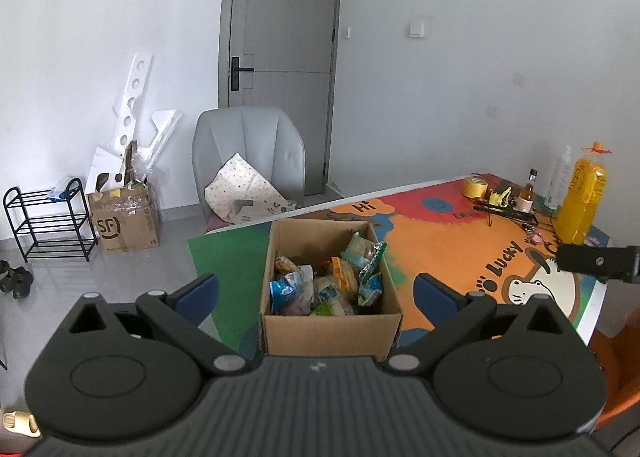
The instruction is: Organize snacks
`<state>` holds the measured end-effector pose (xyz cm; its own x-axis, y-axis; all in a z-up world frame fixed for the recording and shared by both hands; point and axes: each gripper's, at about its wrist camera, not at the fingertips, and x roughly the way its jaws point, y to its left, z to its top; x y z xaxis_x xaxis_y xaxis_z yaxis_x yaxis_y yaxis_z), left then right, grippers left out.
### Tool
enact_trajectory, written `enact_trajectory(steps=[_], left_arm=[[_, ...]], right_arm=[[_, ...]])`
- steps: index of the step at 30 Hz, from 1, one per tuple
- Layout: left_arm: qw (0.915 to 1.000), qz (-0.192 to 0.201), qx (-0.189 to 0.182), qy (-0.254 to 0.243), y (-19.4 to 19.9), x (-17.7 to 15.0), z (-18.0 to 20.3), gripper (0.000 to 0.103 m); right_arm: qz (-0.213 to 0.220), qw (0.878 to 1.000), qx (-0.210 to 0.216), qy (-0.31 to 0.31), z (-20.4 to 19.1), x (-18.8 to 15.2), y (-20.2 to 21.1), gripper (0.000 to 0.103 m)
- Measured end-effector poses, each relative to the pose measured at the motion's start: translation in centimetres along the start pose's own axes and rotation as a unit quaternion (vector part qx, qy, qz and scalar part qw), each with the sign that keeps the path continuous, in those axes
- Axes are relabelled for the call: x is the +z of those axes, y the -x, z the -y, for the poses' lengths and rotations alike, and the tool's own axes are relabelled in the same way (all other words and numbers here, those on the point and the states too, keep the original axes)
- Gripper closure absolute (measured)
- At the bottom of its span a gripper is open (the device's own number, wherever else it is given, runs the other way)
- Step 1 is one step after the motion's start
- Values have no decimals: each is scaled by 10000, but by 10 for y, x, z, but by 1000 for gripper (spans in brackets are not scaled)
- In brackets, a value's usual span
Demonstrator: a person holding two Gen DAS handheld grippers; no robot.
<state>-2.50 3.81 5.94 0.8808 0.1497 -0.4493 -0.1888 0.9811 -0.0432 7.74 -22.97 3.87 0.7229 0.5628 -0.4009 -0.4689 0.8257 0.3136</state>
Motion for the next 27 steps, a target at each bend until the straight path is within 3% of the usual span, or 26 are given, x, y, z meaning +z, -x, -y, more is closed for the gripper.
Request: enact_trajectory(steps=[9,17,27], left_arm=[[9998,158,82,-17,21,-5,-12,0],[9998,118,-84,-96,23,-9,-11,0],[9999,-37,-61,-94,17,-12,-11,0]], right_arm=[[-2,9997,-200,131,2,-13,22,0],[-316,9989,-283,178,-3,-26,17,0],[-409,9986,-312,142,-3,-29,14,0]])
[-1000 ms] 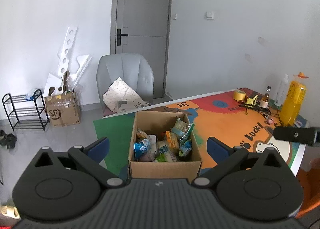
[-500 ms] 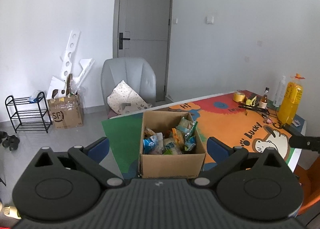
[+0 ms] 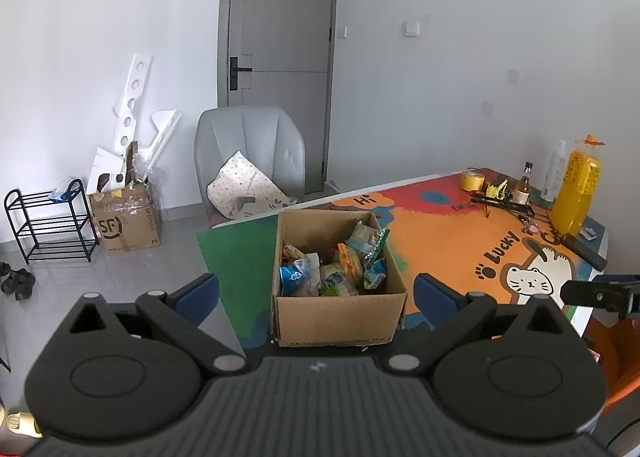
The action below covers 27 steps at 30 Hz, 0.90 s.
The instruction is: Organize snacks
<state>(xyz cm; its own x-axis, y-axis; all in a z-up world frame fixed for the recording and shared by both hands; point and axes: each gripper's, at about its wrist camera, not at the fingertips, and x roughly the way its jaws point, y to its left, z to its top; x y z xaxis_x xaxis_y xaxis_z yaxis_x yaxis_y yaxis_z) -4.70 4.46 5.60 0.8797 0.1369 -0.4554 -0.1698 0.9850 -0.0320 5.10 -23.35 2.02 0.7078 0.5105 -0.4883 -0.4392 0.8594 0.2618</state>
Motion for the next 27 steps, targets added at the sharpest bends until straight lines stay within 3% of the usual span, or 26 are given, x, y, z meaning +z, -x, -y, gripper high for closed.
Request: enact_trajectory(steps=[27], left_arm=[[9992,-342,-185,-99,-15,-9,9,0]], right_arm=[[-90,10000,-32,-25,-1,-1,-3,0]])
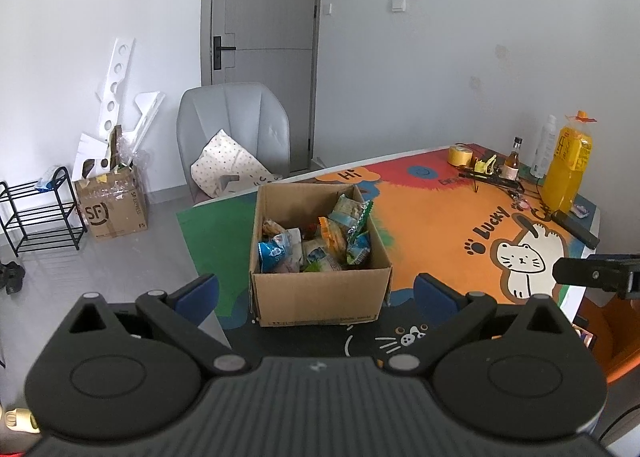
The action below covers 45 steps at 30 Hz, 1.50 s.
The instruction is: Organize snacks
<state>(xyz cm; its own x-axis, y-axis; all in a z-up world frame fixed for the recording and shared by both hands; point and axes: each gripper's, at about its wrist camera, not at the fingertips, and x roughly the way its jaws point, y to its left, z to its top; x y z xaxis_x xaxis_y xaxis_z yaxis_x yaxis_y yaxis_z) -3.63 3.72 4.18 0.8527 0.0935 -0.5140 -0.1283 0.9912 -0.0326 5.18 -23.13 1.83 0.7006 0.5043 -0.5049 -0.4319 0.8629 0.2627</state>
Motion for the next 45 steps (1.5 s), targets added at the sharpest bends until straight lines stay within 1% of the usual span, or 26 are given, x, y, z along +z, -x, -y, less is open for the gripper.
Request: enact_trajectory(steps=[45], left_arm=[[10000,-40,-12,33,-6,0,-2,0]], right_arm=[[-97,9999,-49,37,0,-2,-4,0]])
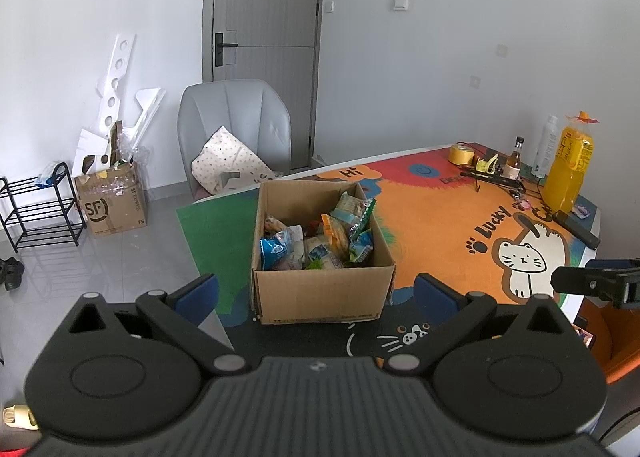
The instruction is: Organize snacks
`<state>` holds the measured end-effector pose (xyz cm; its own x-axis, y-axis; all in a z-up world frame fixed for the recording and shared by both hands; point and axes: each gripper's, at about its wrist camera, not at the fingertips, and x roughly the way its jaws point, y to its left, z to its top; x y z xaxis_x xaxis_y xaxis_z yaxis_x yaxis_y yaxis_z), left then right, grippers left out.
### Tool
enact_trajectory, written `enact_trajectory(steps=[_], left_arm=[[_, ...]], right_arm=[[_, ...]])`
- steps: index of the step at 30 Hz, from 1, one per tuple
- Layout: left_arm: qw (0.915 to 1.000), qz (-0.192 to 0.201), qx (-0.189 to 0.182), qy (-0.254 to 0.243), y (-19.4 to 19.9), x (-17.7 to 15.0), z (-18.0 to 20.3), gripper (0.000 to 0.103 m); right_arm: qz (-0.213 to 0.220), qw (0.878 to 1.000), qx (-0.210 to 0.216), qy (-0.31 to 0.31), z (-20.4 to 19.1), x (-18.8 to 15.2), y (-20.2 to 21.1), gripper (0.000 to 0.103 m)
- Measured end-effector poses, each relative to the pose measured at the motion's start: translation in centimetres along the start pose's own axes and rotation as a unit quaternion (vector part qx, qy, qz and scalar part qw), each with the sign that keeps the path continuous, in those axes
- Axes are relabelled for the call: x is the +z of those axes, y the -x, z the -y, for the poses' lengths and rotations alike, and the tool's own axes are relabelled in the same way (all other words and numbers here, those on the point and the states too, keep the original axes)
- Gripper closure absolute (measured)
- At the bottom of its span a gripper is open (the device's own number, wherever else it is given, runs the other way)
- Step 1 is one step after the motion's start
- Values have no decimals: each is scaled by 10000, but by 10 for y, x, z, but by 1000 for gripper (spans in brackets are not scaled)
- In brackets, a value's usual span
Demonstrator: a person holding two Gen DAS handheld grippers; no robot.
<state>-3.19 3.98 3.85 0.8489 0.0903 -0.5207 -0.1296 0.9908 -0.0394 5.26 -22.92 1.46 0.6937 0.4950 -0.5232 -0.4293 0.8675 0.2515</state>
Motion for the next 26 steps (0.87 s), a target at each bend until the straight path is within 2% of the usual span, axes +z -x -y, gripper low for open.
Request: enact_trajectory(steps=[26], left_arm=[[9999,16,-21,-115,0,-5,6,0]], right_arm=[[-47,10000,-36,33,1,-3,-2,0]])
